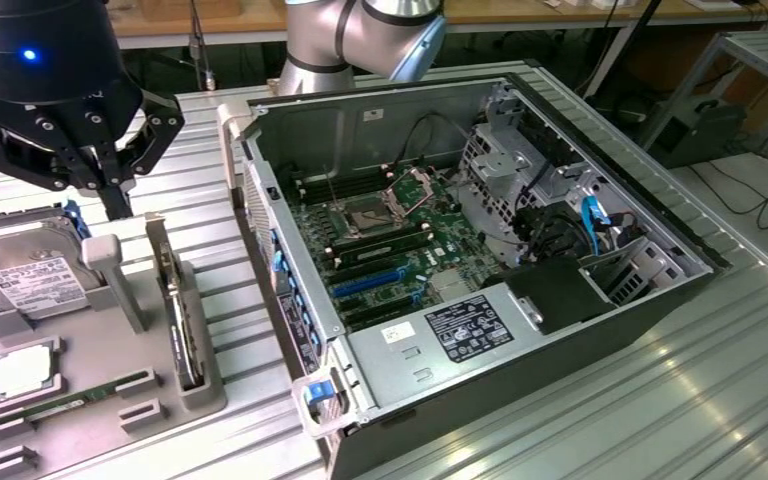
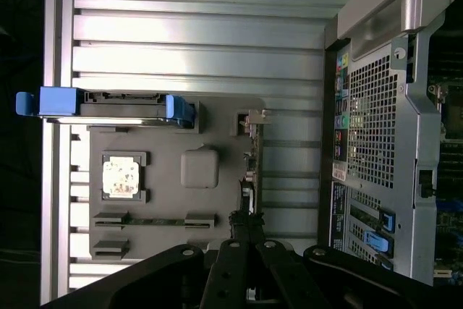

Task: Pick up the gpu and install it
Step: 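Pick up the gpu and move the gpu toward the slot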

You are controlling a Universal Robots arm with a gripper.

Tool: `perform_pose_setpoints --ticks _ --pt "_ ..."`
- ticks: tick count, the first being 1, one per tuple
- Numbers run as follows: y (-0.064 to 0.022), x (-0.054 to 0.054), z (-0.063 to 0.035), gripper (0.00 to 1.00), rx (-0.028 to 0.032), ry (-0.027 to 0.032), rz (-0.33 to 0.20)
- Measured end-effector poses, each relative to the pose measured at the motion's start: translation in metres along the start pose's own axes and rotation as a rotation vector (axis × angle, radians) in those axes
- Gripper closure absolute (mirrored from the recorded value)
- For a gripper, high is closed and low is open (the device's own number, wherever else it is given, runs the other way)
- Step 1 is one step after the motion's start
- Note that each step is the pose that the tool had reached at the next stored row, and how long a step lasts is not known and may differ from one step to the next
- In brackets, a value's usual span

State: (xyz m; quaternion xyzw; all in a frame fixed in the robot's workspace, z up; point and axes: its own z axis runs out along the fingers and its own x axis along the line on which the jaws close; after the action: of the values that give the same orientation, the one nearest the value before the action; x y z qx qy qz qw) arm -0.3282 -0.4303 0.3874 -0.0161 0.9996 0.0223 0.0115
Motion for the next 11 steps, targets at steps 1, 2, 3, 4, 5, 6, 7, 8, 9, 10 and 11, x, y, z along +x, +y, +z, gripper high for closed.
perform_pose_setpoints --ticks 1,2,3,4,5,6,7,8,9,10,11 --pt "0.0 0.0 0.0 0.89 0.0 0.0 0.0" --pt "0.0 0.0 0.0 0.89 -0.0001 0.0 0.0" --pt "0.0 0.0 0.0 0.83 0.0 0.0001 0.0" --pt "0.0 0.0 0.0 0.76 0.0 0.0 0.0" --pt "0.0 0.0 0.0 0.76 0.0 0.0 0.0" --pt "0.0 0.0 0.0 0.7 0.0 0.0 0.0" --pt "0.0 0.0 0.0 0.64 0.0 0.0 0.0" --pt "0.0 0.0 0.0 0.64 0.0 0.0 0.0" --pt "0.0 0.0 0.0 0.58 0.0 0.0 0.0" --pt "0.0 0.0 0.0 0.52 0.0 0.0 0.0" --pt "0.0 0.0 0.0 0.46 0.0 0.0 0.0"
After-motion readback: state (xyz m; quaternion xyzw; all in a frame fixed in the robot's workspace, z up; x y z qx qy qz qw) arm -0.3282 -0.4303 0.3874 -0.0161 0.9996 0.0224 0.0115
